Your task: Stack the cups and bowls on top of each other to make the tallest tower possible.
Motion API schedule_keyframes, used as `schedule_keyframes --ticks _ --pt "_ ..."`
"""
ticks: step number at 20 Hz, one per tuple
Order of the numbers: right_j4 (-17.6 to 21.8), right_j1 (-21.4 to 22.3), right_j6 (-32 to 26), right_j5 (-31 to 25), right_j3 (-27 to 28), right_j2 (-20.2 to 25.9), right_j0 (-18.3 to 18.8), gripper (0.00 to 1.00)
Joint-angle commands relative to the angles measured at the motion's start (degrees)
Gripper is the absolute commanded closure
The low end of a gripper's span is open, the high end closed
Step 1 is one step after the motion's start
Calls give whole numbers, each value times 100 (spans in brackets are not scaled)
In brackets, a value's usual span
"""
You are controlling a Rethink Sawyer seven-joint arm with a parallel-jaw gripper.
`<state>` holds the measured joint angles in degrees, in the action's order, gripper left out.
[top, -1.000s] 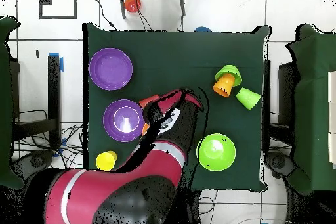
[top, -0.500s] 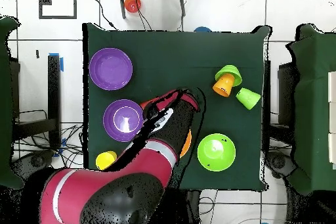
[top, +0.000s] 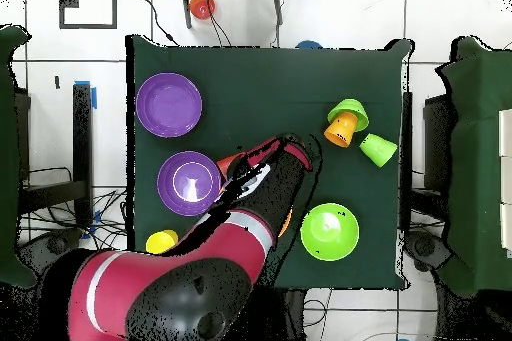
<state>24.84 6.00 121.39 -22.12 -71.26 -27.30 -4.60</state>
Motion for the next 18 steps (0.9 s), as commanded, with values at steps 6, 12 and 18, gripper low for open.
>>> schedule_keyframes --ticks 6,12,18 --pt "-291 737 -148 862 -1011 2362 1465 0" --pt "-53 913 -169 1019 -1304 2857 1885 0" --pt "79 1002 -296 1076 -1545 3312 2345 0"
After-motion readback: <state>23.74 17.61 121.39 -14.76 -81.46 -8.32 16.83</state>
